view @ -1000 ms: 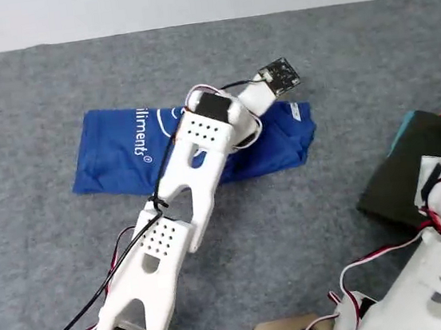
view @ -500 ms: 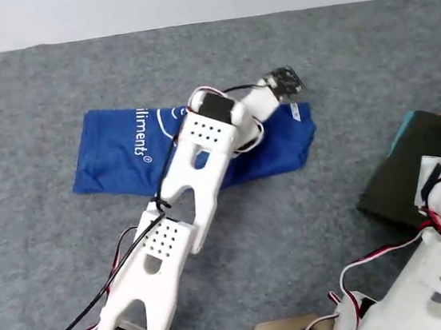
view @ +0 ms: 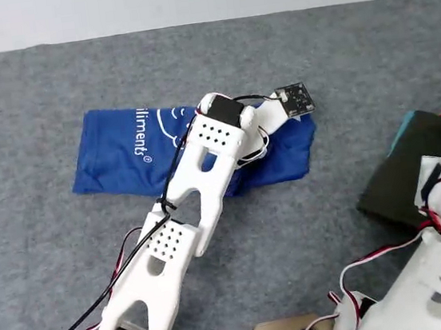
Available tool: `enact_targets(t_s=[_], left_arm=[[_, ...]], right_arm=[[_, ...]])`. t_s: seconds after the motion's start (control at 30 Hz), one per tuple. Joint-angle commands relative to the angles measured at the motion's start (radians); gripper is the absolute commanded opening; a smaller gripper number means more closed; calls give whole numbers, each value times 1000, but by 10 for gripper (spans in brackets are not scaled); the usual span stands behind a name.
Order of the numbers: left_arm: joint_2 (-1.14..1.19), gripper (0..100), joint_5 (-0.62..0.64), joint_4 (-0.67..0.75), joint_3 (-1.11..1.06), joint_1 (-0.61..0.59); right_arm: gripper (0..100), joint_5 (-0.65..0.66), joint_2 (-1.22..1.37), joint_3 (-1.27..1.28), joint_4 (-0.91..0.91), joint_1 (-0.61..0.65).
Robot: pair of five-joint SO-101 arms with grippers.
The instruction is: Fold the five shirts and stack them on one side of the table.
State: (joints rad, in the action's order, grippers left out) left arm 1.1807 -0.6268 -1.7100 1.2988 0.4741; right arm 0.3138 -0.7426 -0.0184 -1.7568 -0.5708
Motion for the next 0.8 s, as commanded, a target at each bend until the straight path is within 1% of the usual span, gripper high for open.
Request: enact_targets(t_s=[0.0,0.1,0.27,0.57,0.77], left_arm=[[20,165,-3,5,4,-5],[35,170,34,26,21,-11],[35,170,32,40,71,-17],[25,170,8,-12,183,-17],[-49,170,9,-43,243,-15]], right_arm=[[11,5,-8,-2,-38,-7],[11,5,-8,-2,-38,-7],[11,5,-10,-2,-38,-7],[11,5,-13,-2,-38,-7],[11,5,-15,-2,-38,-7]])
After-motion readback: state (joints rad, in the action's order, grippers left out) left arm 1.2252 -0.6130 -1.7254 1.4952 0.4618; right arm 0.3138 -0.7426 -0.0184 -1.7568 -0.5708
